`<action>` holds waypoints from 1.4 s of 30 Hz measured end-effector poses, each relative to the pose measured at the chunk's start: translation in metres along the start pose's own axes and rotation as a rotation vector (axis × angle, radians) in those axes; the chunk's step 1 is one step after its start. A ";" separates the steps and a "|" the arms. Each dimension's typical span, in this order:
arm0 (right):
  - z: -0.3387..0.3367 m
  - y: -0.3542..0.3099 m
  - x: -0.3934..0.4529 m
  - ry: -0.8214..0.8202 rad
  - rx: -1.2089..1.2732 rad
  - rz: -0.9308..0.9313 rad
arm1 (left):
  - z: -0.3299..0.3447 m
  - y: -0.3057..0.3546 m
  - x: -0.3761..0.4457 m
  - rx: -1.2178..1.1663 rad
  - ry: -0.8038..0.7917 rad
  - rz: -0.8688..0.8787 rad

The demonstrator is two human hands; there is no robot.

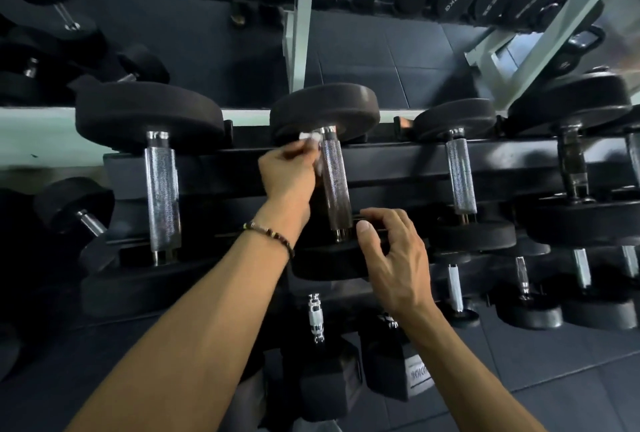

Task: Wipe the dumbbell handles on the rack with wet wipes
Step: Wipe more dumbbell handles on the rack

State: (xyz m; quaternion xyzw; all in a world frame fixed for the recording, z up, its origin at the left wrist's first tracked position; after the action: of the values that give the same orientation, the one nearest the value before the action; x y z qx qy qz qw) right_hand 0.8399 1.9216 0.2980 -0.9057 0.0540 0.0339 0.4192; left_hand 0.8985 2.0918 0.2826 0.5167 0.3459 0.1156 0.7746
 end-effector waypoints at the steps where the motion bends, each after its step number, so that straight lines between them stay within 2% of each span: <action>1: 0.000 0.000 0.001 0.002 0.004 -0.003 | 0.002 0.000 0.003 -0.045 0.022 -0.030; 6: -0.002 0.002 0.003 0.011 0.016 -0.006 | -0.015 -0.027 -0.021 0.157 -0.212 -0.137; 9: -0.002 0.002 0.004 -0.008 0.011 -0.007 | -0.004 -0.021 0.007 0.027 -0.168 -0.139; 11: -0.003 0.002 0.004 -0.017 0.009 -0.016 | 0.011 -0.022 0.027 -0.121 -0.157 -0.205; 13: -0.003 0.003 0.004 -0.012 0.020 -0.020 | 0.015 -0.030 0.022 -0.155 -0.268 -0.269; 16: -0.002 0.002 0.005 -0.008 0.016 -0.038 | 0.001 -0.053 0.000 0.002 -0.441 -0.341; 19: -0.002 0.001 0.004 -0.010 0.015 -0.057 | -0.001 -0.048 0.008 0.051 -0.395 -0.257; 23: -0.003 0.003 0.007 -0.026 0.014 -0.065 | 0.016 -0.032 0.028 -0.074 -0.298 -0.233; 25: -0.004 0.004 0.008 -0.029 0.020 -0.061 | 0.008 -0.036 0.015 0.028 -0.368 -0.244; 27: -0.004 0.004 0.008 -0.023 0.024 -0.070 | -0.009 -0.045 -0.004 0.304 -0.502 -0.213; 29: -0.004 0.004 0.008 -0.022 0.021 -0.079 | -0.017 -0.048 -0.015 0.475 -0.574 -0.181; 31: -0.004 0.004 0.008 -0.029 0.014 -0.072 | -0.010 -0.037 -0.007 0.441 -0.519 -0.149; 34: -0.004 0.003 0.008 -0.039 0.015 -0.051 | -0.001 -0.033 0.009 0.310 -0.423 -0.202; 38: -0.004 0.003 0.007 -0.024 0.004 -0.054 | -0.022 -0.044 -0.006 0.729 -0.652 -0.118; 40: -0.003 0.002 0.007 -0.017 0.003 -0.052 | -0.028 -0.046 -0.013 0.748 -0.668 -0.110; 42: -0.003 0.002 0.007 -0.021 0.001 -0.040 | -0.025 -0.041 -0.014 0.644 -0.590 -0.118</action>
State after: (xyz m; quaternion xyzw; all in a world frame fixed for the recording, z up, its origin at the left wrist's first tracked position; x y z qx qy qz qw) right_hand 0.8461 1.9177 0.2974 -0.9060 0.0312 0.0351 0.4207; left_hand 0.8647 2.0841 0.2462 0.7220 0.1574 -0.1951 0.6449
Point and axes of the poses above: each hand's wrist, its own x-axis towards the middle knuckle, its own z-axis out of the palm, y = z × x, the point moved 6 cm from there along x, towards the middle knuckle, and after that the axes turned 10 degrees about z, right-handed, at the moved point
